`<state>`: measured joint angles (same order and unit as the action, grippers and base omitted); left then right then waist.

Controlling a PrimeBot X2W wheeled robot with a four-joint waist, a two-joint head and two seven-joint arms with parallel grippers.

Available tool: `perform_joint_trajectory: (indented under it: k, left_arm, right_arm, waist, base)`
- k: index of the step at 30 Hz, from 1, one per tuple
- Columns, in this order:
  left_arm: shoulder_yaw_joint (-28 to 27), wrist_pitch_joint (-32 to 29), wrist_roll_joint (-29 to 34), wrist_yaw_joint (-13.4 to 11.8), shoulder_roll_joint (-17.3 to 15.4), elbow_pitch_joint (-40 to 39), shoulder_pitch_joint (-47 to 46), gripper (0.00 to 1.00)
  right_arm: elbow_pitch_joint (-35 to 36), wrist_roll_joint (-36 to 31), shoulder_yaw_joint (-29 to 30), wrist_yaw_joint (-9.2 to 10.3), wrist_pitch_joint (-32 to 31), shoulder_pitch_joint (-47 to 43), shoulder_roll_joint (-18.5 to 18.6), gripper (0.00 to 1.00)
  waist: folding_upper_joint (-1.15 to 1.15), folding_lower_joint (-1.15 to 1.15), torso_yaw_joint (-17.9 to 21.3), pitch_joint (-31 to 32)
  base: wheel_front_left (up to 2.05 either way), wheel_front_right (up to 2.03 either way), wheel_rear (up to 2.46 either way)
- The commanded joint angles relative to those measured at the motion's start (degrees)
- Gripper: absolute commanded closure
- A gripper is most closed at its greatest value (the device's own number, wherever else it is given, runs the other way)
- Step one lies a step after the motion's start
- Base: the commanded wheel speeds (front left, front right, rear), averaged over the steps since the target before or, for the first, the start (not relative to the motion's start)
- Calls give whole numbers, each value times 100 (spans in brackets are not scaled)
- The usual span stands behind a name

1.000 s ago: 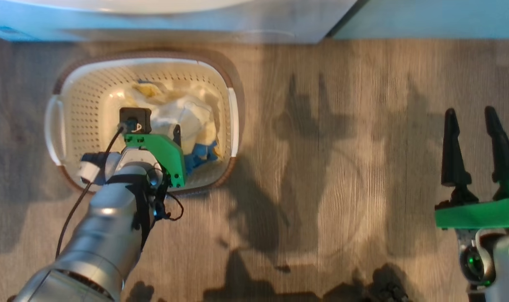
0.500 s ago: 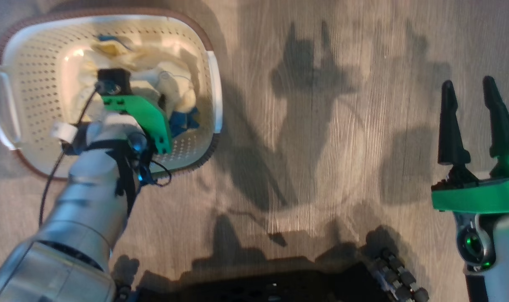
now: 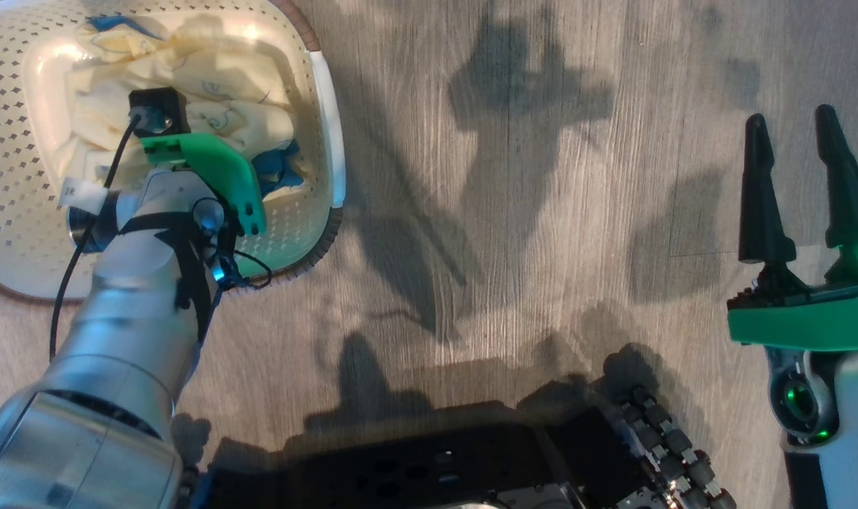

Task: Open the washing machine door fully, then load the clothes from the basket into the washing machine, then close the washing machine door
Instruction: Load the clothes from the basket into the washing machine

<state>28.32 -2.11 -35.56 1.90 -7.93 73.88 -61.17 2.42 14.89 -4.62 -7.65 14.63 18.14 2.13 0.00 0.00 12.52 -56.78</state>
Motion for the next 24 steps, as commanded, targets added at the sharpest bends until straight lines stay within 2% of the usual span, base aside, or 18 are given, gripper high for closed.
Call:
perform_joint_trajectory:
  k: [1, 7, 15, 24]
  left_arm:
    - [-80, 5, -43, -64, -181, -9, 79, 100]
    - [-77, 52, -76, -151, -185, -1, 83, 100]
    - [-111, 555, -131, -208, -103, 2, 27, 100]
    - [-150, 1225, -223, -99, 46, 3, 120, 100]
  right_arm:
    - [166, 35, -108, 16, 37, -154, 75, 0]
    - [147, 26, -107, 16, 37, -120, 75, 0]
    - [114, 28, 25, 16, 37, -105, 75, 0]
    - [87, -47, 186, 16, 37, -199, 75, 0]
  waist:
    - [0, 0, -7, 1]
    - [0, 0, -49, 19]
    - [0, 0, -216, 197]
    - [0, 0, -454, 625]
  base:
    - [0, 0, 0]
    - [0, 0, 0]
    - [0, 0, 0]
    - [0, 0, 0]
